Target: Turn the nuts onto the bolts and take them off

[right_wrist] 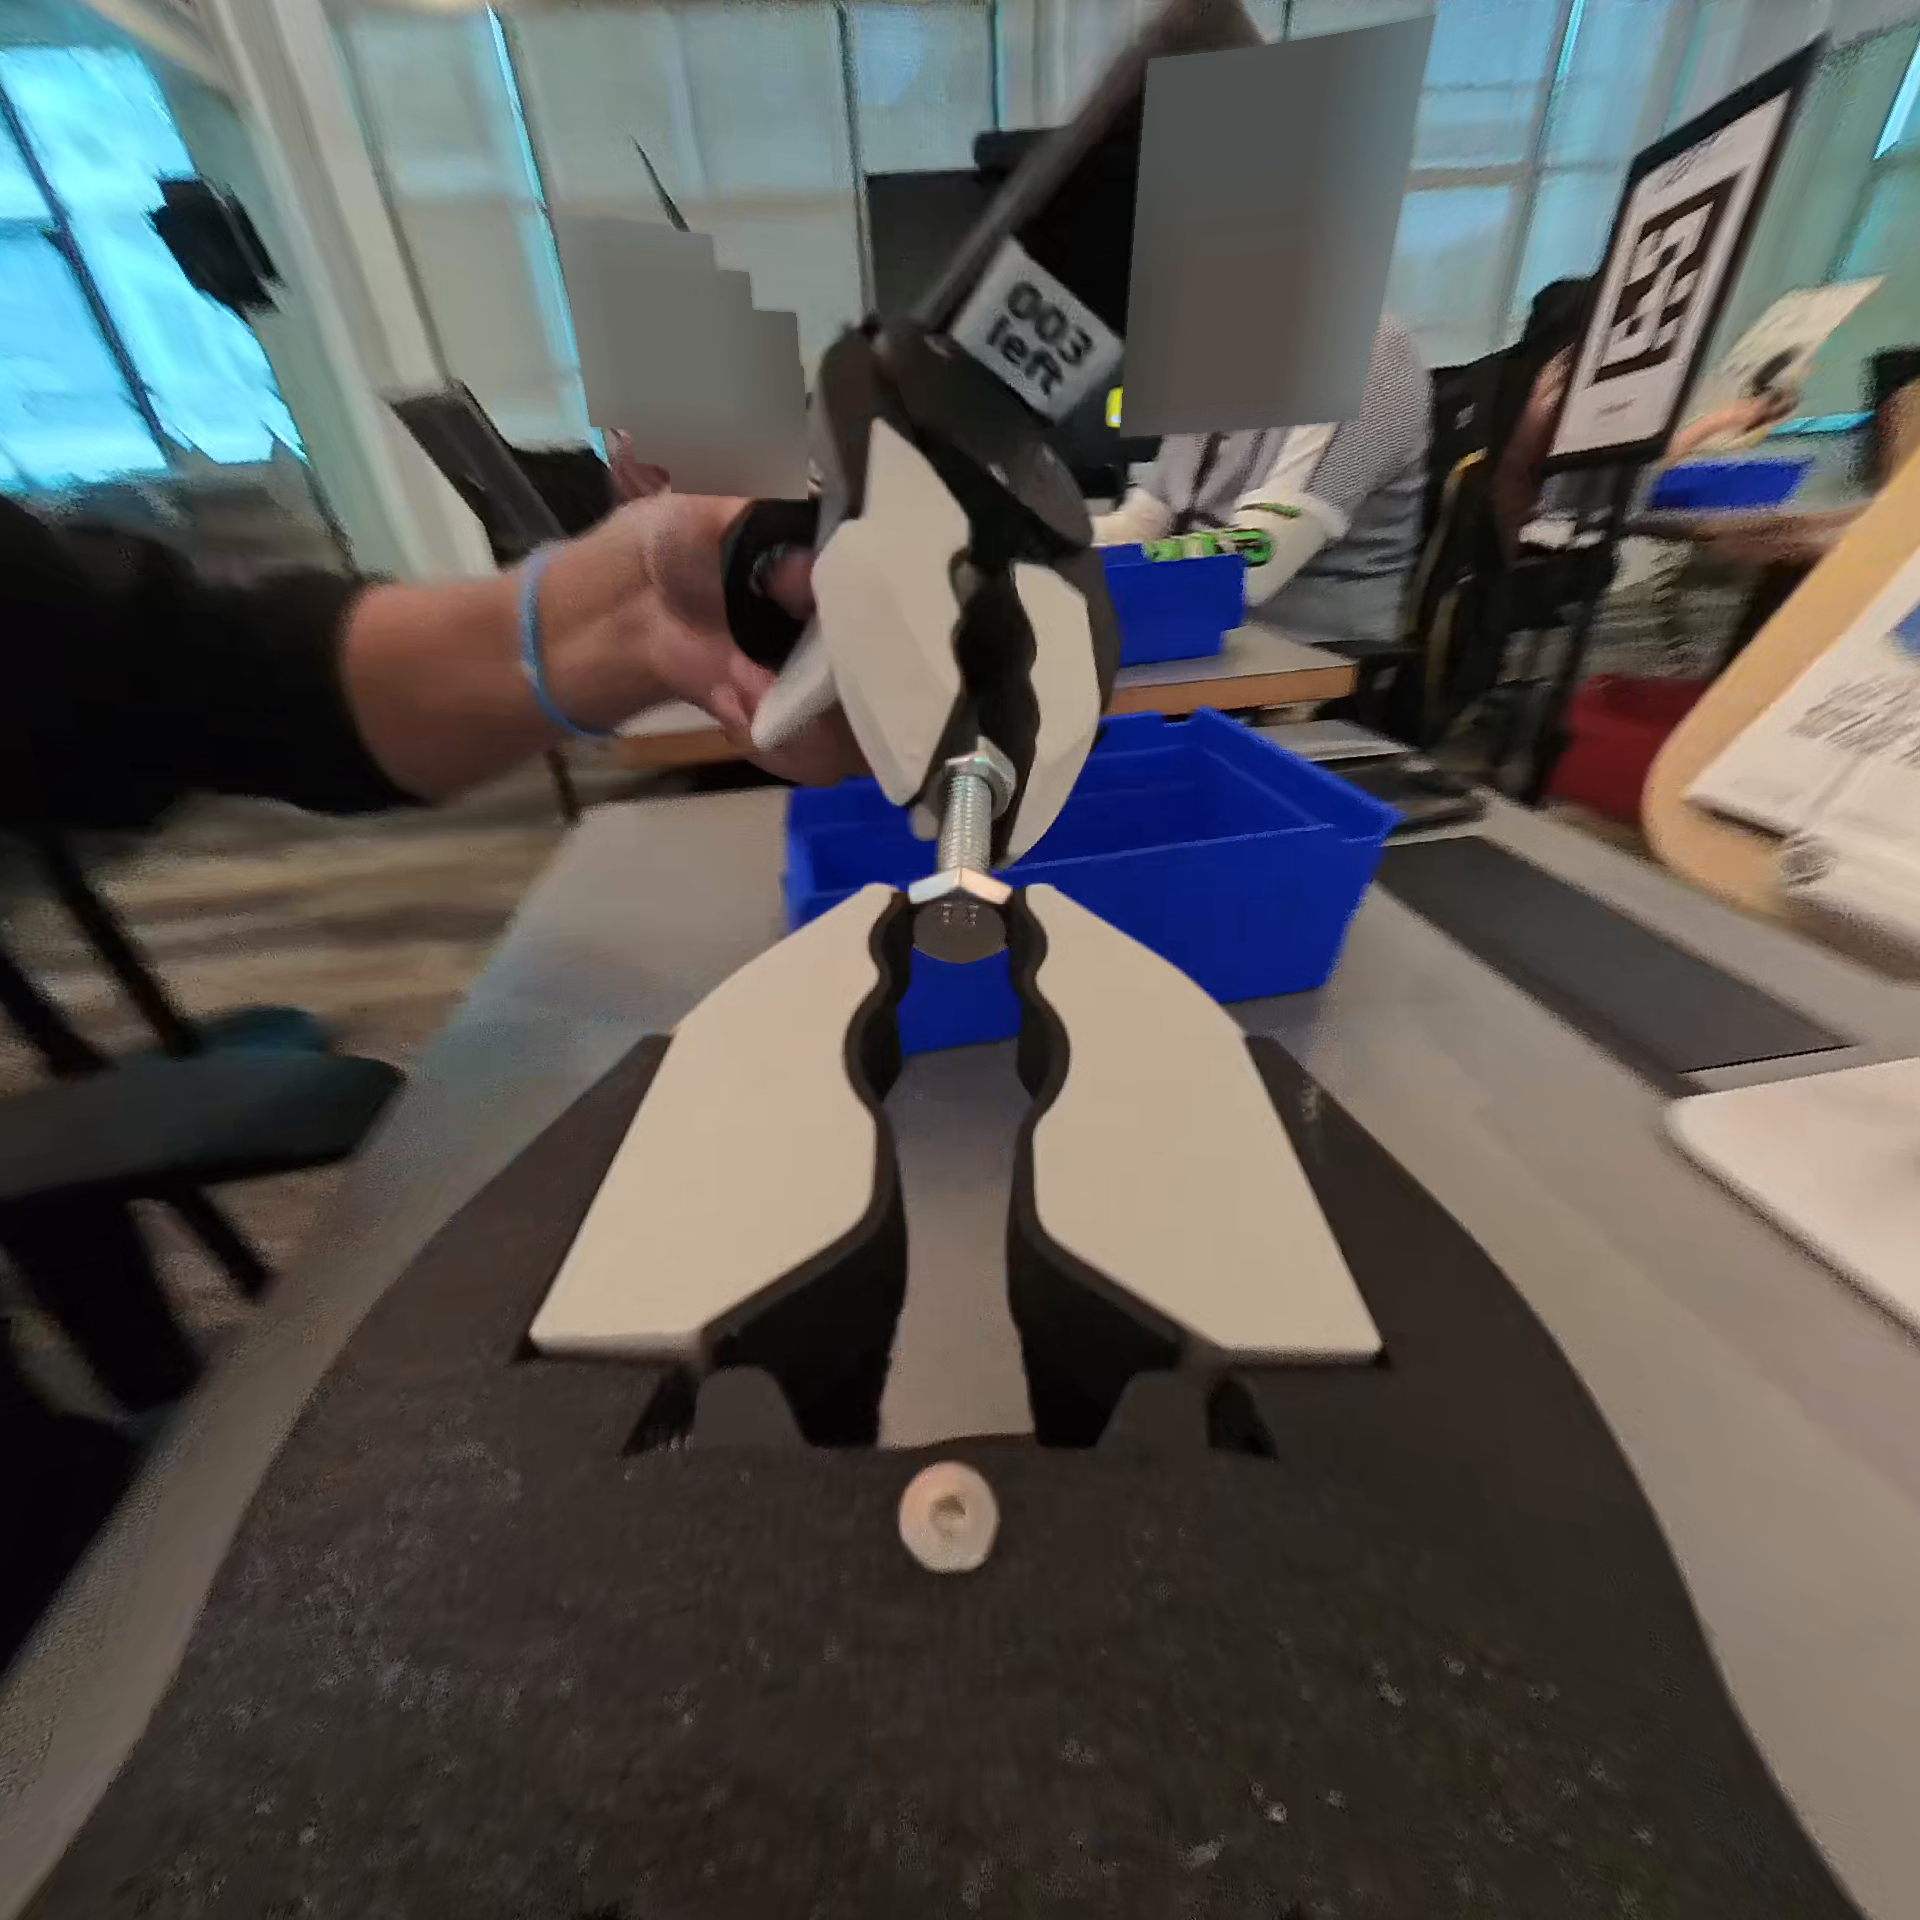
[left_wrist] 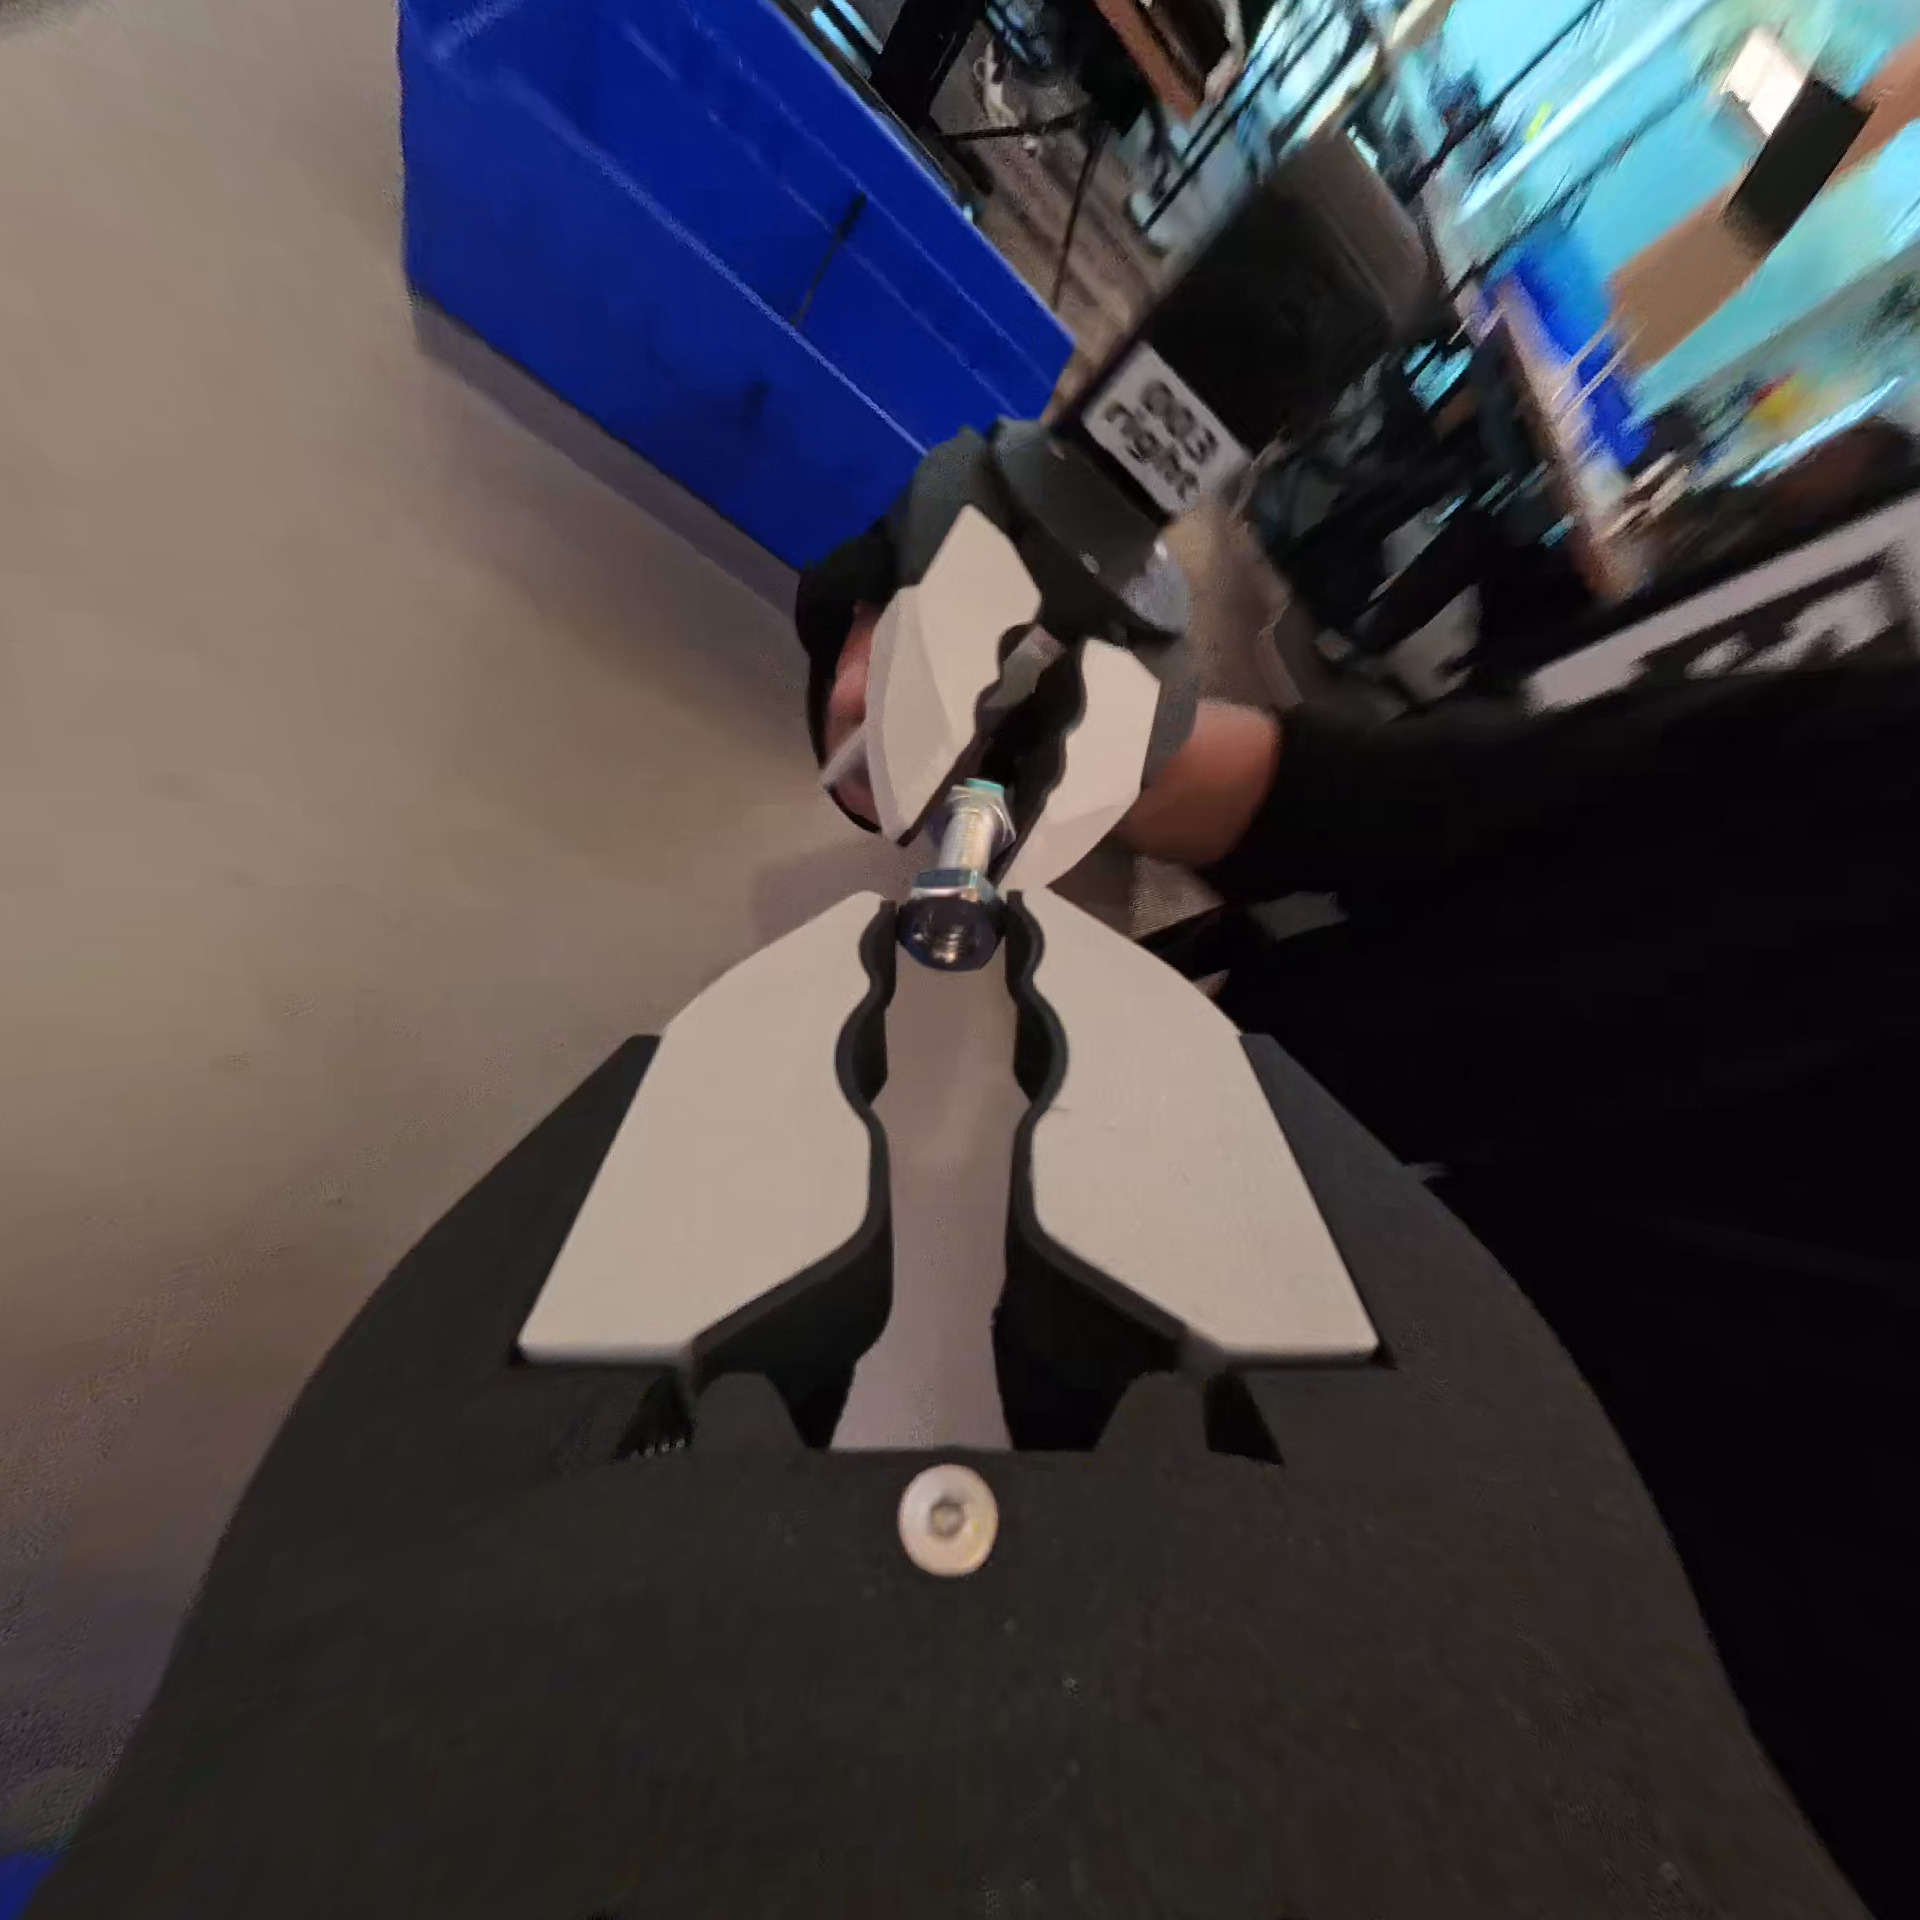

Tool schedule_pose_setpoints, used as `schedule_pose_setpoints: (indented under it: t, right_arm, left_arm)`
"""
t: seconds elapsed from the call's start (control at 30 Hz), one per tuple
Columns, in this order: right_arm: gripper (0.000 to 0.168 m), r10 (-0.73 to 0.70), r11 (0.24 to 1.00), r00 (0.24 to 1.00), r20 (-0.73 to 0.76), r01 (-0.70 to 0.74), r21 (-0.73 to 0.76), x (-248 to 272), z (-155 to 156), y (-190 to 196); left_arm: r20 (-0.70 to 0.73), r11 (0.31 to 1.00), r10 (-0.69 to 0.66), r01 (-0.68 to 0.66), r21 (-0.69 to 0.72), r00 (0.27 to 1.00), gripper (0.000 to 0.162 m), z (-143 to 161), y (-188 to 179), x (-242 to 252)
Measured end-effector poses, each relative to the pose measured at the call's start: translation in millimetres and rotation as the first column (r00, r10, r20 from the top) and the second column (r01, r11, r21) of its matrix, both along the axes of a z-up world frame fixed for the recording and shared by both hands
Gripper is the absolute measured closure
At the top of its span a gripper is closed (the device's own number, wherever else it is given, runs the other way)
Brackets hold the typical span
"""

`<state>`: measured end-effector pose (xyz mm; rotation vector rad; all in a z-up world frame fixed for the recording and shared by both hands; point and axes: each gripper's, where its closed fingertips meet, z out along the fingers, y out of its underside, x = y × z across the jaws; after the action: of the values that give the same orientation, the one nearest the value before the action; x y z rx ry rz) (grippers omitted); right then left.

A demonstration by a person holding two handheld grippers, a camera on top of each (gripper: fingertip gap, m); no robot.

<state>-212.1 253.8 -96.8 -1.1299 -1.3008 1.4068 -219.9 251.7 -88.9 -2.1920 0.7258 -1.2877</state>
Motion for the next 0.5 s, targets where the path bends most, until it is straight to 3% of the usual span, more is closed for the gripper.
schedule_pose_setpoints:
  t: [0.1, 0.17, 0.23, 0.4, 0.5]
  right_arm:
    - [0.151, -0.126, 0.976, 0.992, 0.029, 0.119, 0.183, -2.7, -5.1, 5.0]
    - [0.151, -0.183, 0.948, 0.982, 0.051, 0.163, 0.275, -4.7, -9.9, 7.2]
    - [0.15, -0.206, 0.937, 0.976, 0.065, 0.178, 0.3, -5.7, -13.2, 9.2]
    - [0.151, -0.115, 0.981, 0.993, 0.033, 0.108, 0.16, -1.8, -3.8, 5.8]
    - [0.151, -0.148, 0.958, 0.988, 0.036, 0.134, 0.254, -1.0, -4.8, 4.2]
  left_arm:
    - [0.157, 0.941, 0.118, -0.06, -0.333, 0.981, 0.143, -4.5, 4.9, -3.0]
    - [0.193, 0.914, 0.137, -0.049, -0.403, 0.972, 0.143, -11.1, 6.6, -5.6]
    - [0.186, 0.92, 0.141, -0.06, -0.388, 0.972, 0.143, -14.6, 9.0, -6.8]
    - [0.168, 0.961, 0.082, -0.033, -0.276, 0.982, 0.143, -5.1, 5.1, -2.2]
    - [0.183, 0.945, 0.093, -0.029, -0.324, 0.979, 0.143, -5.0, 1.3, -0.5]
